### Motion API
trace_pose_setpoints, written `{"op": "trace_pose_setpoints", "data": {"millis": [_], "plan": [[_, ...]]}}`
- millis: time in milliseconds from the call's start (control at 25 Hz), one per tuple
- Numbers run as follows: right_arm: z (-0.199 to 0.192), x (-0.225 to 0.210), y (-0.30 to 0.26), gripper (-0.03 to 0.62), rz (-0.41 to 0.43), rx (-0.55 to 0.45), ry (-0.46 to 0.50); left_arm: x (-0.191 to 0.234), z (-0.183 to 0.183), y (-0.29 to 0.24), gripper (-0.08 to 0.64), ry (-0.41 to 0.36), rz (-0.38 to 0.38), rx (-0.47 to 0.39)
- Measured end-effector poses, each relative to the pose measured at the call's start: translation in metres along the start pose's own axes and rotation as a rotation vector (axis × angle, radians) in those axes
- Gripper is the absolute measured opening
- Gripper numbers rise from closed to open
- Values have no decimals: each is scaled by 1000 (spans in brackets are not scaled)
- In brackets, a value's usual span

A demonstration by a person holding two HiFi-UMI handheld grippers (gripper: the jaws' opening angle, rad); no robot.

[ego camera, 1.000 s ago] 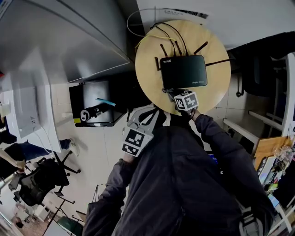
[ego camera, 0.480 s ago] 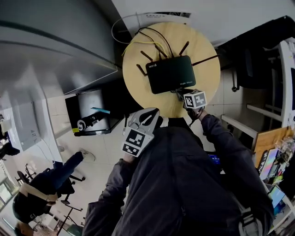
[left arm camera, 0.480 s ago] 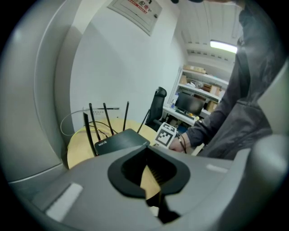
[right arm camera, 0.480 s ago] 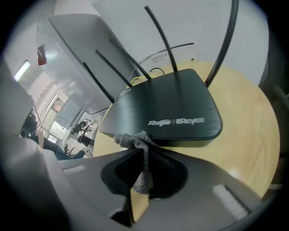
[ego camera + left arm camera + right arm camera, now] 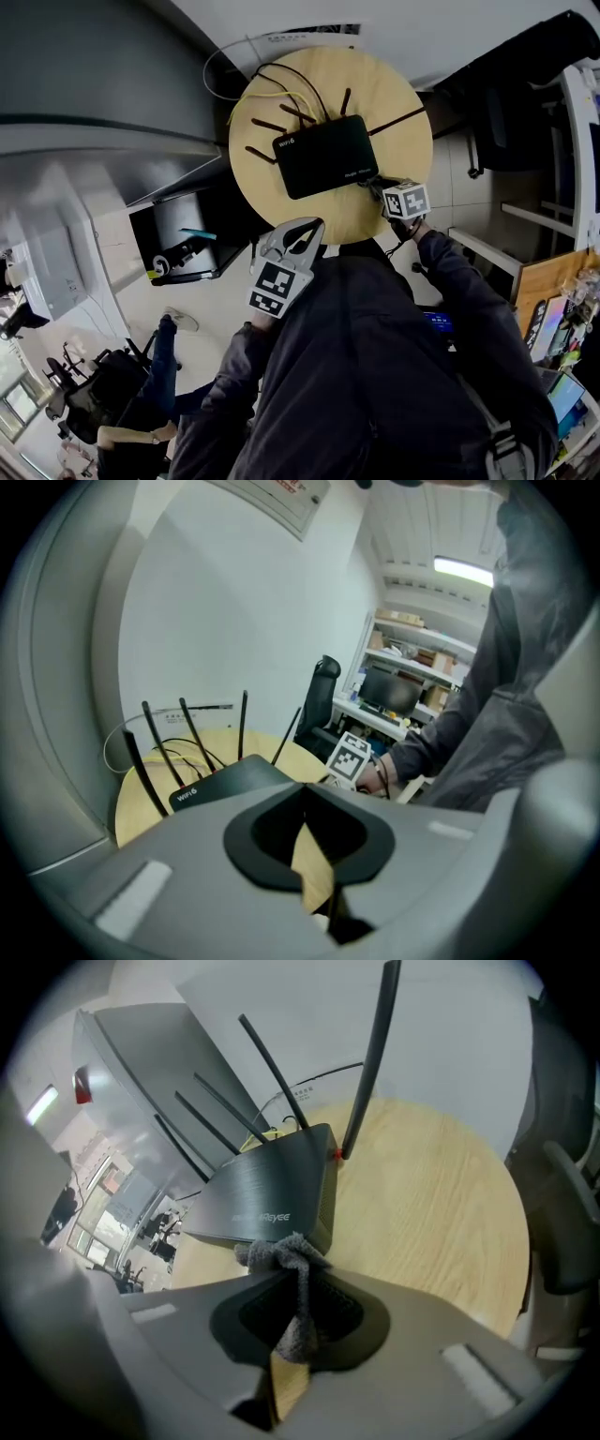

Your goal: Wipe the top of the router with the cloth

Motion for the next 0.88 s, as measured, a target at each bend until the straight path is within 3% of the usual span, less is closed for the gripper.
{"op": "trace_pose_setpoints", "data": {"millis": [160,280,440,680,880], "plan": [[2,-1,7,28,17,47,249,-5,11,-13,0,-5,1,3],[28,-31,21,29,-54,-8,275,-7,16,-21,0,2,11,4],[68,-51,21,29,-52,-16,361,-12,20,-26,0,15,38,8],[107,-40,-9,29,-19,32,527,-8,20,-19,0,52,117,18],[110,-26,-28,29,-17,82,689,-2,12,-7,0,97,171,25]]}}
Point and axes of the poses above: the fingertips, and each gripper's own axes: y backward along the fingers, x to its left, z out of its top, the point moved 2 cm from there along y, backward along the fingers, and after that the axes turned 9 degrees about -y, right-handed, at the moved point
